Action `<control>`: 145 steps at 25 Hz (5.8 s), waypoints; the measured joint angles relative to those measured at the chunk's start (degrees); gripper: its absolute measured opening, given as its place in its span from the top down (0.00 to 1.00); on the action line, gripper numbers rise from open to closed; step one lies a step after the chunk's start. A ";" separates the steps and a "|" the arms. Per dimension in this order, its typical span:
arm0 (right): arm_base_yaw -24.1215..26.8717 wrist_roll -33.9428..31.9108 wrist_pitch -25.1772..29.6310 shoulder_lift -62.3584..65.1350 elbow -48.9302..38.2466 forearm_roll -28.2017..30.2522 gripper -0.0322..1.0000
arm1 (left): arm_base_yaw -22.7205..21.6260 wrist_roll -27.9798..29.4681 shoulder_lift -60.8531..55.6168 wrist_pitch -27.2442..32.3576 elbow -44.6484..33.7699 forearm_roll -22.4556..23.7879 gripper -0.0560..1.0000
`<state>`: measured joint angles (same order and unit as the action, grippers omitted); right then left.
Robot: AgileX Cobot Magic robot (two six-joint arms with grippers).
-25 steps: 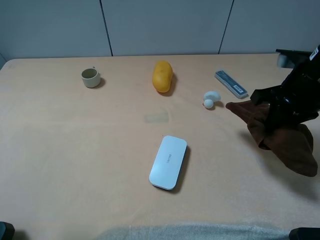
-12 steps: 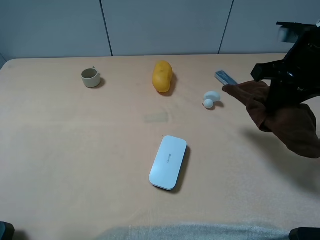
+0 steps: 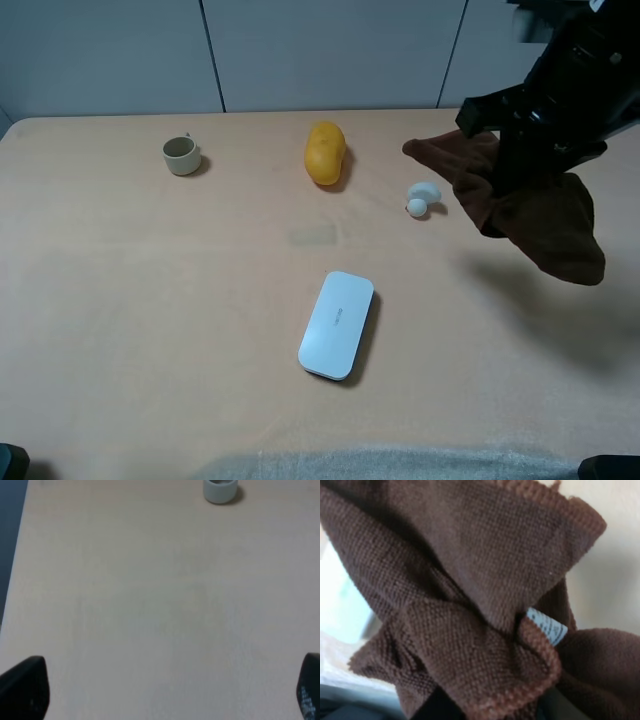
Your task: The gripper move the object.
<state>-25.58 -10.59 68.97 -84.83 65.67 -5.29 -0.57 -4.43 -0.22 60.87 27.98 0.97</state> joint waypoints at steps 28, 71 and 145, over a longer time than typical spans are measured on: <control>-19.93 -3.04 0.67 -20.78 30.39 0.98 0.84 | 0.00 0.00 0.00 0.00 0.00 0.00 0.01; -29.54 1.89 -2.96 -53.35 73.86 -8.37 0.84 | 0.00 -0.05 0.00 0.00 0.00 0.00 0.01; -29.54 22.33 -30.48 -69.72 73.86 -9.67 0.39 | 0.00 -0.05 0.00 0.00 0.00 5.58 0.01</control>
<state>-55.12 11.74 38.49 -154.55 139.54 -14.97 -0.57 -4.48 -0.22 60.87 27.98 6.55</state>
